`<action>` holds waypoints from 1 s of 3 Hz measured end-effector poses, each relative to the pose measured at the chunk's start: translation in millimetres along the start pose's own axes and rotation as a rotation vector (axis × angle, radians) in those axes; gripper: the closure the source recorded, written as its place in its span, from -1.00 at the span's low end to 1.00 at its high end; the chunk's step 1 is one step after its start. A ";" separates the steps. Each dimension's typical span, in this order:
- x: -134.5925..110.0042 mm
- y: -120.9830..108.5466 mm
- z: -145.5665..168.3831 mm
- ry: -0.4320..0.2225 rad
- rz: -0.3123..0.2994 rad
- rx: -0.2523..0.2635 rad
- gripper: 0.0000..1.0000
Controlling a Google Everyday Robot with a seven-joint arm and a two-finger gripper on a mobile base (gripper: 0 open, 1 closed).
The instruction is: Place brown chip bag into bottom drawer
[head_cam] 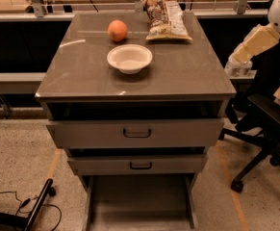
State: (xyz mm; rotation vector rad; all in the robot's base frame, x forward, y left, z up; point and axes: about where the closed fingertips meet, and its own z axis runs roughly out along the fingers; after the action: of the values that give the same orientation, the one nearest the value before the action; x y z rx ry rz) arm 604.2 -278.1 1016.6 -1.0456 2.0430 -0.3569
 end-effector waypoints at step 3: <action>-80.0 -44.7 99.4 -0.213 0.227 0.040 -1.00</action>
Offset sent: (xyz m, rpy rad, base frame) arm 0.1346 0.0360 0.0099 0.3302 -0.2026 -0.0790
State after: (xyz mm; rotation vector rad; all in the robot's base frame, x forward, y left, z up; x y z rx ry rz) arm 731.7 -233.4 1019.5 -0.7815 1.9289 -0.1599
